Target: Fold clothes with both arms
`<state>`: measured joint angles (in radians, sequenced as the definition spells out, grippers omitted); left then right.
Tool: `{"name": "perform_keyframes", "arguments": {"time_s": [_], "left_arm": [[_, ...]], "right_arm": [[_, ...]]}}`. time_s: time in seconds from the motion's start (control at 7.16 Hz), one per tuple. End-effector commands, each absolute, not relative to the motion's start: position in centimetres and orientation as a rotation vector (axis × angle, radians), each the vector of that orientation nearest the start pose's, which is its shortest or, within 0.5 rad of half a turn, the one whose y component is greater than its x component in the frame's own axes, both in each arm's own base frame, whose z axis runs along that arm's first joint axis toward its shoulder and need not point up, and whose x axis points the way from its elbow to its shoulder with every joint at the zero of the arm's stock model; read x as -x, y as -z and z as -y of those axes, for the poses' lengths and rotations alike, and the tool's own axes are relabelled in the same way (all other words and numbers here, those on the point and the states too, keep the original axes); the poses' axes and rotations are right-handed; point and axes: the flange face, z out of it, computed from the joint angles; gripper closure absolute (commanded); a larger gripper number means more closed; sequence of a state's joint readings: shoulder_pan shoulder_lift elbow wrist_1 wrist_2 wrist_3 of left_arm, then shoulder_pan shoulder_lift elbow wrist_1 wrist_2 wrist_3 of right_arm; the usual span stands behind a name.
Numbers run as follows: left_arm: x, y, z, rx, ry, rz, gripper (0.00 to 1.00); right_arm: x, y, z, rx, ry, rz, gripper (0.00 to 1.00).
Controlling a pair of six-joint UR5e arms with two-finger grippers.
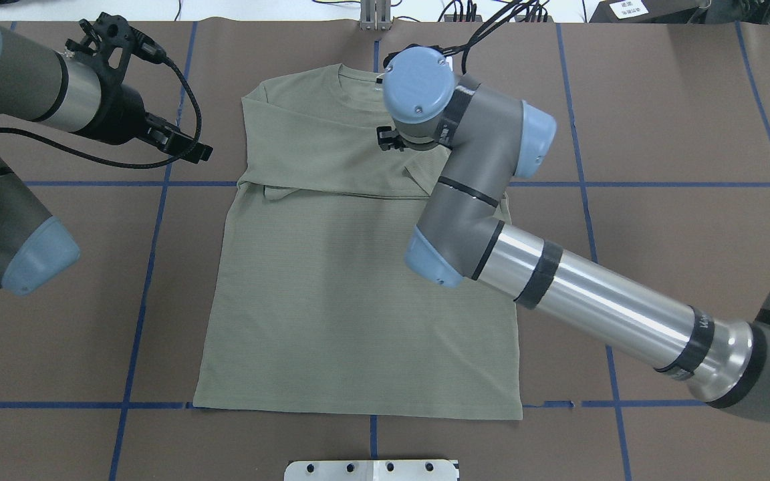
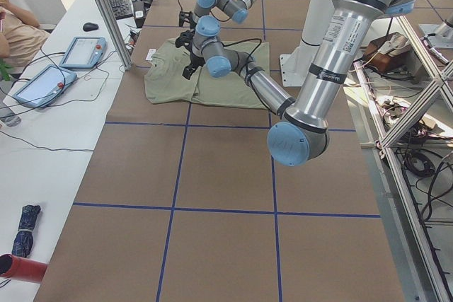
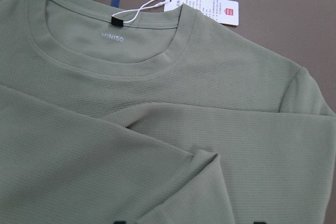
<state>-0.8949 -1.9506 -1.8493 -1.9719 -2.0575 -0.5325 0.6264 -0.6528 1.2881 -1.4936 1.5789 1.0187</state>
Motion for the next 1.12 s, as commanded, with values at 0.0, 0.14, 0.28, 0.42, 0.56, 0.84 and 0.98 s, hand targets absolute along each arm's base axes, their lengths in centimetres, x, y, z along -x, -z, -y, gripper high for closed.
{"name": "perform_keyframes", "arguments": {"time_s": [0.0, 0.14, 0.28, 0.42, 0.56, 0.84, 0.98], "left_arm": [[-30.5, -27.5, 51.7, -0.595, -0.372, -0.959, 0.00], [-30.7, -27.5, 51.6, -0.592, -0.369, -0.962, 0.00], [-30.6, -27.6, 51.7, -0.590, -0.367, -0.960, 0.00], [-30.8, -27.8, 51.8, -0.586, -0.369, -0.958, 0.00], [-30.9, -27.8, 51.7, -0.586, -0.370, -0.959, 0.00], [-30.9, -27.9, 51.8, -0.583, -0.370, -0.957, 0.00], [-30.9, -27.9, 51.8, -0.582, -0.368, -0.957, 0.00]], "right_arm": [[60.5, -20.8, 56.5, -0.396, -0.098, 0.539, 0.23], [61.2, -21.2, 56.8, -0.425, -0.104, 0.535, 0.25], [62.0, -22.2, 57.2, -0.440, -0.105, 0.557, 0.28], [62.4, -22.6, 57.2, -0.444, -0.103, 0.556, 0.31], [63.0, -23.1, 56.6, -0.452, -0.098, 0.543, 0.34], [63.1, -22.9, 56.5, -0.453, -0.097, 0.543, 0.50], [63.1, -22.4, 56.6, -0.456, -0.093, 0.546, 0.56]]}}
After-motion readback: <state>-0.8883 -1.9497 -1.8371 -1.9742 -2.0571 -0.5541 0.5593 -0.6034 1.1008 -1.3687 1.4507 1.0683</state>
